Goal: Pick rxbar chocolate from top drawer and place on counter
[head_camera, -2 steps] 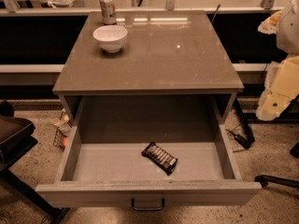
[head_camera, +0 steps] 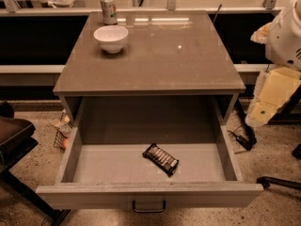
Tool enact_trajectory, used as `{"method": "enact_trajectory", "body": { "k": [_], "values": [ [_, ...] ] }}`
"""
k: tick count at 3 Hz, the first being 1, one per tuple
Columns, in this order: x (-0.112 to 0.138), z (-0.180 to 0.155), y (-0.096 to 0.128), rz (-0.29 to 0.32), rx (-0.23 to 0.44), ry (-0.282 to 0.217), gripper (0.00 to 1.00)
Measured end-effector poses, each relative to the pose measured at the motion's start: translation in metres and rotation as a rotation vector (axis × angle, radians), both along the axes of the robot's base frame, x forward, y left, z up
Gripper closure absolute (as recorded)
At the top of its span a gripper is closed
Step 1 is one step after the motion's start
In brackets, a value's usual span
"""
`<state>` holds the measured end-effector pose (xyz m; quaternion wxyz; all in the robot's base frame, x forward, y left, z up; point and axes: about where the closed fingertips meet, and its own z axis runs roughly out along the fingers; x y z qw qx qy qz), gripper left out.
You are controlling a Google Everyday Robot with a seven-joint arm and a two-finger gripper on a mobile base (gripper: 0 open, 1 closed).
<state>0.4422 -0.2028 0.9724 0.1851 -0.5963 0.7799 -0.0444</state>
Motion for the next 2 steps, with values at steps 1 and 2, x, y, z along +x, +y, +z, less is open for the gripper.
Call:
{"method": "enact_trajectory", "body": {
  "k": [1,2],
  "values": [
    [0.003,-0.038,0.011,-0.019,0.06,0.019,0.0],
    [0.016,-0.077,0.025,-0.03,0.111,0.0,0.0]
  ]
}}
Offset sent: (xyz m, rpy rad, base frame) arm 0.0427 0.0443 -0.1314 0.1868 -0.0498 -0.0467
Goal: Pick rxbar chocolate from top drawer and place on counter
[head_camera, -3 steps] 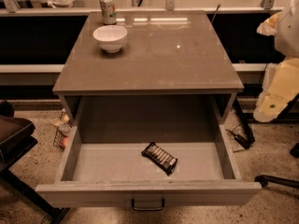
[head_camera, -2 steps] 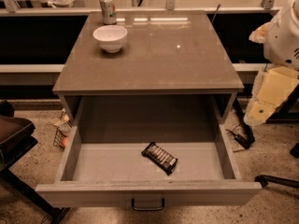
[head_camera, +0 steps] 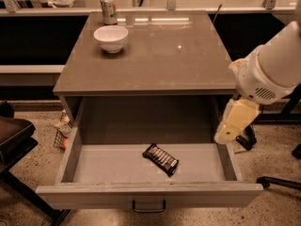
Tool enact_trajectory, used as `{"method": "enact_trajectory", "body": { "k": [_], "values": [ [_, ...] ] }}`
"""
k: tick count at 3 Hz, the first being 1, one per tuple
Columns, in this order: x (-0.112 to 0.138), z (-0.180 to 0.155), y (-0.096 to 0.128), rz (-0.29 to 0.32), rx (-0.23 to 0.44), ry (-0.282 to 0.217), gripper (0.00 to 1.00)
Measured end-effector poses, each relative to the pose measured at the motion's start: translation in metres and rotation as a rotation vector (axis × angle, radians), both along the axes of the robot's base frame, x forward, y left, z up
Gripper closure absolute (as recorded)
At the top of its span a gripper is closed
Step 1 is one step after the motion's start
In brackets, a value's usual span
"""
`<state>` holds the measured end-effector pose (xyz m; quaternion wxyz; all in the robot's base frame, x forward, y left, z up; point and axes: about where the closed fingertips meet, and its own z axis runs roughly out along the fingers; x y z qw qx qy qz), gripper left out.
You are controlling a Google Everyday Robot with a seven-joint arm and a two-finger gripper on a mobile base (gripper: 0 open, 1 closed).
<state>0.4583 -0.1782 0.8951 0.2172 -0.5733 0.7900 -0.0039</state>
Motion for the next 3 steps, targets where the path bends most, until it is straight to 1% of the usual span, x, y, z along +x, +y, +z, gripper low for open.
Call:
{"method": "enact_trajectory", "body": {
  "k": [1,2,3],
  "values": [
    [0.025,-0.025,0.011,-0.035,0.026,-0.055,0.0],
    [0.038,-0.04,0.012,-0.088,0.026,-0.081,0.0],
    [0.036,-0.041,0.014,-0.09,0.028,-0.076,0.0]
  ]
}}
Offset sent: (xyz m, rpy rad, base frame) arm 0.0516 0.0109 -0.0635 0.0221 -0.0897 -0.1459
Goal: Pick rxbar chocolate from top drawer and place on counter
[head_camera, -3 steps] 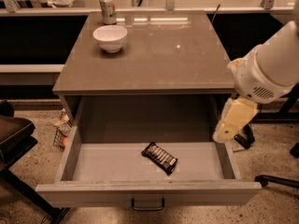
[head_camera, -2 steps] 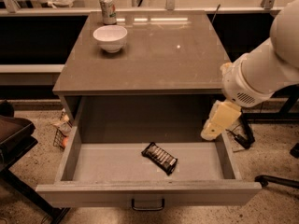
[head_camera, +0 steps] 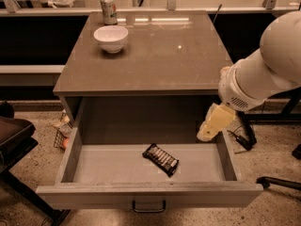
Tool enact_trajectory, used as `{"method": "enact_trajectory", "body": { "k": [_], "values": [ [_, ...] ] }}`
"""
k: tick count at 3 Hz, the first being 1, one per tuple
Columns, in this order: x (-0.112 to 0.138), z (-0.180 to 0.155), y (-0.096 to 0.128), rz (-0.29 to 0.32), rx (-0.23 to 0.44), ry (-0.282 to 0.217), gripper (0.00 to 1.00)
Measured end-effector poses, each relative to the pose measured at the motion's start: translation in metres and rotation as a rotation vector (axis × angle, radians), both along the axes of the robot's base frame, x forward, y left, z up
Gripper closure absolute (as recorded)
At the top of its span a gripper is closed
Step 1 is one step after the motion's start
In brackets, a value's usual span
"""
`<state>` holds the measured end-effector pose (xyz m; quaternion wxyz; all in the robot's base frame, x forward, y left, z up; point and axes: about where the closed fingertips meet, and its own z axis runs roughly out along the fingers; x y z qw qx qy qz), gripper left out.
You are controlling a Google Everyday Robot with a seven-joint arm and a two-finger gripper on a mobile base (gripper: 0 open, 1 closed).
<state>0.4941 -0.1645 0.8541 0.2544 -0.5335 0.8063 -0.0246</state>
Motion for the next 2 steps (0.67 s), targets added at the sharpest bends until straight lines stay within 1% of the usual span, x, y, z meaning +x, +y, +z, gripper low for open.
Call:
{"method": "enact_trajectory", "body": {
  "k": [1,2],
  "values": [
    [-0.01,-0.027,0.012,-0.03,0.029,0.043,0.0],
    [-0.017,-0.076,0.037,-0.068,0.106,0.112,0.0]
  ]
}}
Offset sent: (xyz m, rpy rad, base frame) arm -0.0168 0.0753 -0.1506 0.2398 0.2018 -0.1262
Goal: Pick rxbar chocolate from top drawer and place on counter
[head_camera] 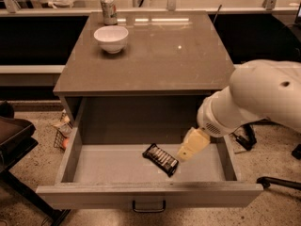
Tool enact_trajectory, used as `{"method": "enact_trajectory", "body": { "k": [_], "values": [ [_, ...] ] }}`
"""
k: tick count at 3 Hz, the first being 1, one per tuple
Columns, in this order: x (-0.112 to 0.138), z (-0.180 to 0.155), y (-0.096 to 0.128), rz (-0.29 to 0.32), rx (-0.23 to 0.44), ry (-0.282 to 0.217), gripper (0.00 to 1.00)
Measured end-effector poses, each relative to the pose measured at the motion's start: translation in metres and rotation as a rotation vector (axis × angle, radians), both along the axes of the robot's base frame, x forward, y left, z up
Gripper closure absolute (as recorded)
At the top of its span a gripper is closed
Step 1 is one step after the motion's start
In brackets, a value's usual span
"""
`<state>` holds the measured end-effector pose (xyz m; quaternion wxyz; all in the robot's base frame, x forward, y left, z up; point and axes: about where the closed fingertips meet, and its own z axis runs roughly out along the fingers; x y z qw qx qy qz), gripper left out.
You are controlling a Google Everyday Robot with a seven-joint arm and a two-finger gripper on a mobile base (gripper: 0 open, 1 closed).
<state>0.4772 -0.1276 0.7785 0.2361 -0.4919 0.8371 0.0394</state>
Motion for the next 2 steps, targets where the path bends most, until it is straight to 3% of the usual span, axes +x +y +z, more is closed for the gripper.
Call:
{"method": "enact_trajectory", "body": {
  "k": [2],
  "values": [
    [0.013,-0.074,0.05,-0.047,0.124,0.075,0.0]
  ]
}}
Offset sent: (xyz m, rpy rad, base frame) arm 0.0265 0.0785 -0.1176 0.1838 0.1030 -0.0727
